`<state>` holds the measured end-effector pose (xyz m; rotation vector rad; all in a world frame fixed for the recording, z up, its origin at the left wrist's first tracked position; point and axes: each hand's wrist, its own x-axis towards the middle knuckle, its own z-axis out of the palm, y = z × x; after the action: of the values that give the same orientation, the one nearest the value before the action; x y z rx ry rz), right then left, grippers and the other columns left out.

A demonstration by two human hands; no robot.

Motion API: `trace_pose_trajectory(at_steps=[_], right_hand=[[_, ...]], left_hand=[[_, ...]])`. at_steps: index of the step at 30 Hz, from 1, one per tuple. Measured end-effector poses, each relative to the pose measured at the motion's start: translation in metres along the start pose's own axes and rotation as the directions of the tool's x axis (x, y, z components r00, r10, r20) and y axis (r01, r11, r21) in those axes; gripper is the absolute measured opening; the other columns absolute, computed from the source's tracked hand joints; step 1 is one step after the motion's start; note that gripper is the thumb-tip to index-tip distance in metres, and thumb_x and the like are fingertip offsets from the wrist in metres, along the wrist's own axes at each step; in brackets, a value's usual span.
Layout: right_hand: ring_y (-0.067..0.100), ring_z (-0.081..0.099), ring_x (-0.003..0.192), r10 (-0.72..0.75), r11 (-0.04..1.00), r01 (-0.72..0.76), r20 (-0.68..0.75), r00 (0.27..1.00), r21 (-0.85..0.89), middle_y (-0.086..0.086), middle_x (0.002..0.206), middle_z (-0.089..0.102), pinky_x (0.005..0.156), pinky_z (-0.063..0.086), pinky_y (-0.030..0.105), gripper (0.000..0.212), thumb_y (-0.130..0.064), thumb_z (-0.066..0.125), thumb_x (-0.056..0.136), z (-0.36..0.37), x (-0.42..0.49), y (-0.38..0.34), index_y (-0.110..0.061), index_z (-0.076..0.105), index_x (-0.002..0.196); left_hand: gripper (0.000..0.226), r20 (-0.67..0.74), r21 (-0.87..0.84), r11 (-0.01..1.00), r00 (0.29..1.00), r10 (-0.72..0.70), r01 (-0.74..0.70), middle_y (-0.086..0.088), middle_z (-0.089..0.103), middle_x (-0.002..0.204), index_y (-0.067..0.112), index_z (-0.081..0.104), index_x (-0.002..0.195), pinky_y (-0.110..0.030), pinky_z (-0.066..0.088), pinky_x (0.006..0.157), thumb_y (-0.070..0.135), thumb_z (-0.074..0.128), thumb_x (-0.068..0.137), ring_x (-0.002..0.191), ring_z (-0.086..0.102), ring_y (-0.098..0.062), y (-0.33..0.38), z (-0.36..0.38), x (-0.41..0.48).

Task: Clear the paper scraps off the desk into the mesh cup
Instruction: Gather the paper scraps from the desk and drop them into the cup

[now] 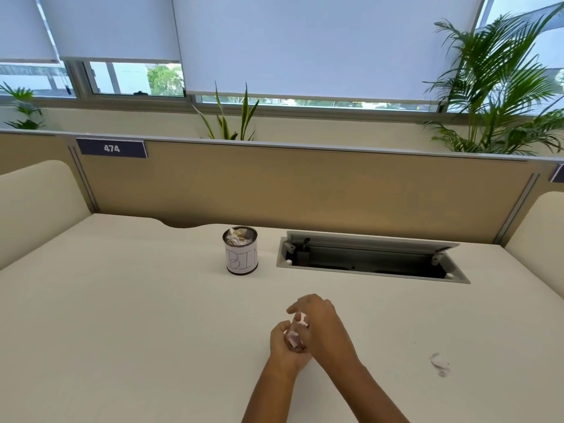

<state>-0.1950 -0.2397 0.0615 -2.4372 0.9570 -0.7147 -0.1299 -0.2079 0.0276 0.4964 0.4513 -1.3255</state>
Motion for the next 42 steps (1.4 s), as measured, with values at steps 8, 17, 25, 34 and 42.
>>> trace_pose_trajectory(at_steps=[8,17,25,34,42], right_hand=[[0.018,0.048,0.116,0.111,0.97,-0.069,-0.173,0.979,0.235,0.006,0.119,0.056,0.092,0.038,0.02,0.021,-0.008,0.056,0.088,0.032,0.013,-0.001,-0.015,0.063,0.106],[0.016,0.043,0.131,0.108,0.988,-0.101,0.051,0.993,-0.114,0.01,0.14,0.046,0.102,0.04,0.023,0.043,-0.037,0.023,0.099,0.09,-0.004,0.03,-0.019,0.054,0.122],[0.026,0.073,0.08,-0.032,0.951,0.004,-0.085,0.996,-0.309,0.007,0.088,0.076,0.052,0.058,0.03,0.077,-0.042,0.004,0.097,0.092,-0.002,0.033,-0.017,0.075,0.079],[0.027,0.073,0.08,-0.042,0.965,0.008,-0.127,0.991,-0.263,0.007,0.088,0.076,0.05,0.058,0.031,0.079,-0.044,0.003,0.096,0.093,0.003,0.032,-0.016,0.075,0.077],[0.026,0.073,0.081,-0.048,0.964,0.018,-0.108,0.993,-0.266,0.007,0.088,0.076,0.051,0.058,0.031,0.077,-0.043,0.004,0.097,0.092,0.002,0.032,-0.017,0.074,0.078]], left_hand=[[0.038,-0.045,0.003,0.981,0.98,0.191,-0.191,-0.009,0.047,0.074,0.007,0.048,0.07,-0.006,0.04,0.033,0.016,0.023,0.097,0.065,0.052,-0.023,0.091,0.038,0.01],[0.043,-0.029,0.115,0.834,0.837,0.547,-0.54,-0.008,0.046,0.071,0.009,0.047,0.071,-0.017,0.036,0.056,0.025,0.02,0.101,0.061,0.046,-0.015,0.181,0.119,0.04],[0.036,0.064,0.619,0.417,0.572,0.818,-0.666,-0.008,0.053,0.091,0.005,0.061,0.111,-0.028,0.038,0.07,0.016,0.029,0.096,0.082,0.048,-0.023,0.197,0.129,0.083],[0.05,0.639,0.555,-0.825,0.577,0.508,0.112,-0.02,0.041,0.145,0.0,0.044,0.134,-0.04,0.024,0.115,0.035,0.027,0.102,0.137,0.033,-0.03,0.184,0.098,0.12],[0.062,0.576,0.336,-0.888,0.678,0.457,0.313,-0.04,0.011,0.15,-0.003,0.004,0.148,-0.044,0.008,0.12,0.035,0.025,0.103,0.143,0.013,-0.046,0.175,0.092,0.121]])
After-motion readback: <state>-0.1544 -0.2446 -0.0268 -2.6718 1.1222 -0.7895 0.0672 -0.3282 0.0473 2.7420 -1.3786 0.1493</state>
